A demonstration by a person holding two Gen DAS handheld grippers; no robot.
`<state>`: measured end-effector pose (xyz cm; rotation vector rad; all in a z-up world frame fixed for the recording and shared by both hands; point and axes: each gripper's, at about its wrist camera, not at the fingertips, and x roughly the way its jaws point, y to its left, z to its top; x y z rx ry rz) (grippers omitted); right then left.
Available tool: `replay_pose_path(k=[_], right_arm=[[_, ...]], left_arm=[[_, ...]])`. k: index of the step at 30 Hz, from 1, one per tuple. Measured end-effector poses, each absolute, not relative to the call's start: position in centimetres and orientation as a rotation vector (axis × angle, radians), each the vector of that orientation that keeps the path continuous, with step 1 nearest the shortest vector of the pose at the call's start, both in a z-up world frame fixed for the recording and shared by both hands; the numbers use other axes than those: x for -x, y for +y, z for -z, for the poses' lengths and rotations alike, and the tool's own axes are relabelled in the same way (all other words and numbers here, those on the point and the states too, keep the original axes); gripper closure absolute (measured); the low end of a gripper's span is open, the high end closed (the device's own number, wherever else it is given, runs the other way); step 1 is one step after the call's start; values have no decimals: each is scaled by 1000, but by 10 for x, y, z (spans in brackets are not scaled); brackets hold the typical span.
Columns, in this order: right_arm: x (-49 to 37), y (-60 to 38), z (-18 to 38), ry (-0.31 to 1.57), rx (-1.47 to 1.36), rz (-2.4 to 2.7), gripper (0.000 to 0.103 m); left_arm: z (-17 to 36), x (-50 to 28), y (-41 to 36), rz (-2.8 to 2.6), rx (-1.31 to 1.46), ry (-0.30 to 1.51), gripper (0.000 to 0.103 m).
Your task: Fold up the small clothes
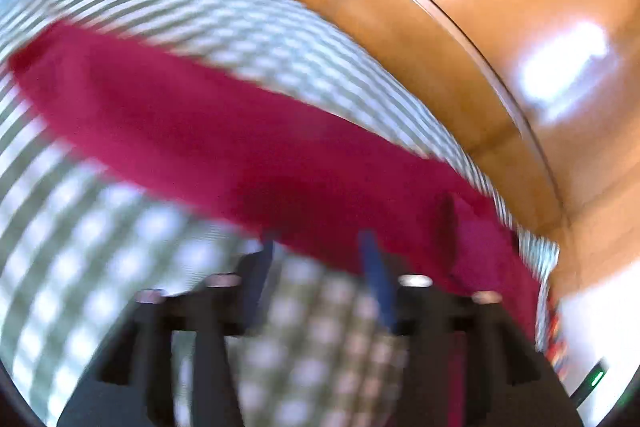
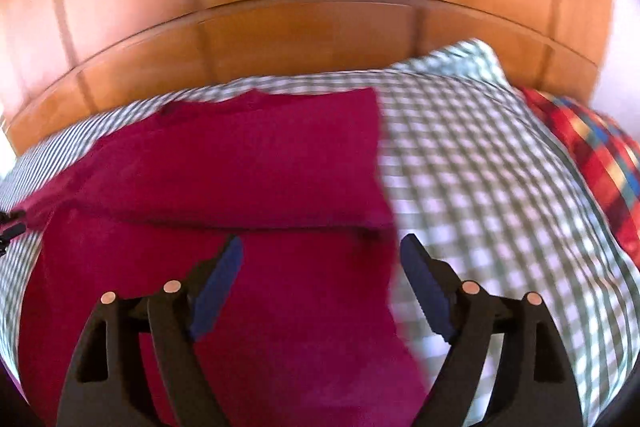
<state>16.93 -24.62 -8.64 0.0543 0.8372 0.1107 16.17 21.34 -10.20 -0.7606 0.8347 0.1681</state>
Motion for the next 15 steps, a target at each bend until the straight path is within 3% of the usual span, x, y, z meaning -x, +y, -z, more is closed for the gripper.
replay_pose_path(k=[5, 9, 15], right_arm=[[-167, -203, 116, 878, 64, -150, 21], [-175, -205, 129, 931, 47, -136, 8], [-174, -215, 134, 954, -11, -153, 5]], left_arm=[[104, -109, 291, -315, 906, 742, 52], [109, -82, 346, -404, 1031, 694, 52], [114, -78, 393, -480, 1130, 624, 52]])
